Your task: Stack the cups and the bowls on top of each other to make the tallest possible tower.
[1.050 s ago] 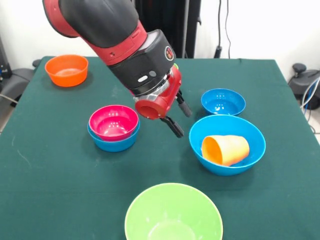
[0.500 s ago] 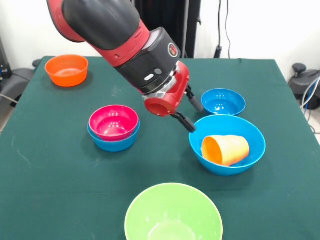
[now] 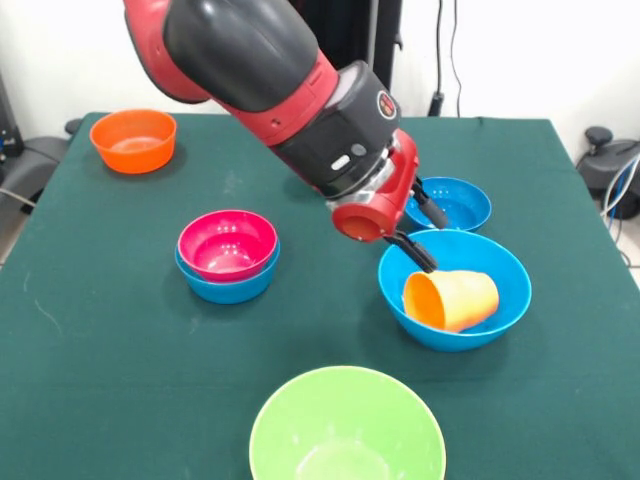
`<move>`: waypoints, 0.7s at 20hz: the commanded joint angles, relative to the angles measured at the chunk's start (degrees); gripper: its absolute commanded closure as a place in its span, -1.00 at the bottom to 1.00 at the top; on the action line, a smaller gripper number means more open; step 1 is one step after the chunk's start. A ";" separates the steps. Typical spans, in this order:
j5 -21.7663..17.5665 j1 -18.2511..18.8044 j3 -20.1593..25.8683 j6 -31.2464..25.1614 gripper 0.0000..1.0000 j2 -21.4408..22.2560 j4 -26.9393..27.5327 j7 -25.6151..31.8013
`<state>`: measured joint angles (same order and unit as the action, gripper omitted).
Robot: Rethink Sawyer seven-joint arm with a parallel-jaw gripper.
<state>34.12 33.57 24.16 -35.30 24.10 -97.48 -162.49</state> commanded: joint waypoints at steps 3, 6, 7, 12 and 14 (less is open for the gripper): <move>-5.09 -0.71 -0.25 4.03 -1.00 -5.59 3.48 4.56; -6.73 -0.80 -2.12 3.69 -1.00 -5.21 4.75 3.82; -7.24 -1.37 -2.58 3.25 -1.00 -4.38 5.00 3.08; -8.91 -1.38 -2.77 3.82 -1.00 -4.06 5.32 2.10; -9.29 -1.37 -2.85 4.13 -1.00 -3.75 5.03 1.72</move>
<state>28.32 33.54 23.41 -35.31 21.46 -95.18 -162.49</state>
